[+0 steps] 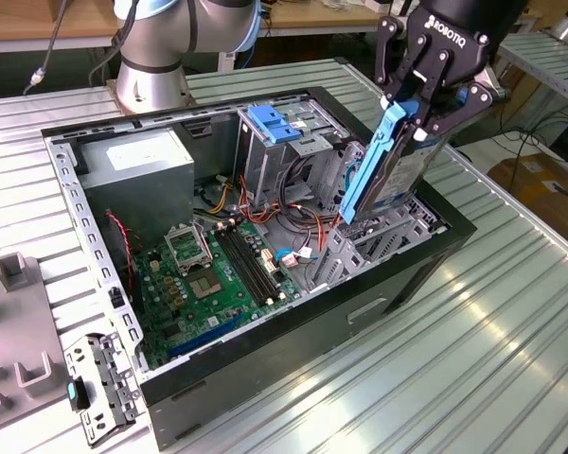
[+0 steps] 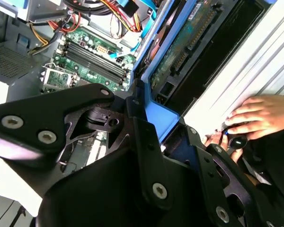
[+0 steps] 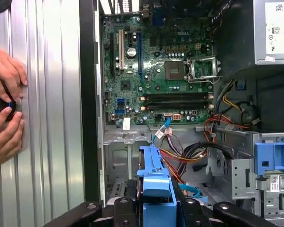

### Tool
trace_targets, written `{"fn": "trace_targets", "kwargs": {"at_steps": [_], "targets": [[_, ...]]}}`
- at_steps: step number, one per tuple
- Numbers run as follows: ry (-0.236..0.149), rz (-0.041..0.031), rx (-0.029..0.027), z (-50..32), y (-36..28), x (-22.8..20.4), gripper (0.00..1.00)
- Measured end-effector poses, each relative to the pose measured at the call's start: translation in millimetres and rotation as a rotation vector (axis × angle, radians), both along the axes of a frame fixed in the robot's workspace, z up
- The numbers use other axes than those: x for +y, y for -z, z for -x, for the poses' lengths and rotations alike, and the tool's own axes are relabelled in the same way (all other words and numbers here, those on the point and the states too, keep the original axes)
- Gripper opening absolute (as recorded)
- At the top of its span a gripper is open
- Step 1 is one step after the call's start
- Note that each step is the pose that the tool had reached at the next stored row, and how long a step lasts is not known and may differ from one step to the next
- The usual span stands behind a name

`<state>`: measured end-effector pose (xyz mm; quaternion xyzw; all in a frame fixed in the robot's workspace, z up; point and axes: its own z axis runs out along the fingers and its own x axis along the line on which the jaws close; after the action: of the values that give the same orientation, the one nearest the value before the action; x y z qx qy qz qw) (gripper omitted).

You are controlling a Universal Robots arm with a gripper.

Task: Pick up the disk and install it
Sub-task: 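Insert the disk into the insertion slot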

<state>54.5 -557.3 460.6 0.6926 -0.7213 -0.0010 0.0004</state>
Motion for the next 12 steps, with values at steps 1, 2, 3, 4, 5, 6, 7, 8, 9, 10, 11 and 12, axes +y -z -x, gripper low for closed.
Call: {"fn": "trace_targets", "kwargs": {"at_steps": [1,2,3,4,5,6,7,8,9,10,11,12], "targets": [[0.0,0.0004,0.0,0.0,1.4,0.0,0.37],[-0.001,0.0006,0.0001,-0.1,3.0,0.0,0.37],[-0.001,0.0006,0.0001,-0.1,4.7,0.0,0.37],[-0.001,0.0003,0.0,-0.1,6.2,-0.1,0.37],[-0.001,0.0002,0.0,-0.1,7.3,-0.5,0.37],[-0.001,0.0006,0.0001,-0.1,8.0,-0.9,0.37],[-0.001,0.0006,0.0001,-0.1,8.0,-1.0,0.37],[-0.001,0.0006,0.0001,-0.1,8.1,-1.0,0.37],[-0.001,0.0005,0.0001,-0.1,8.5,-1.0,0.37],[-0.001,0.0004,0.0001,-0.1,8.7,-1.0,0.37],[-0.001,0.0005,0.0001,-0.1,8.7,-1.1,0.37],[-0.001,0.0005,0.0001,-0.1,8.7,-1.1,0.37]]}}
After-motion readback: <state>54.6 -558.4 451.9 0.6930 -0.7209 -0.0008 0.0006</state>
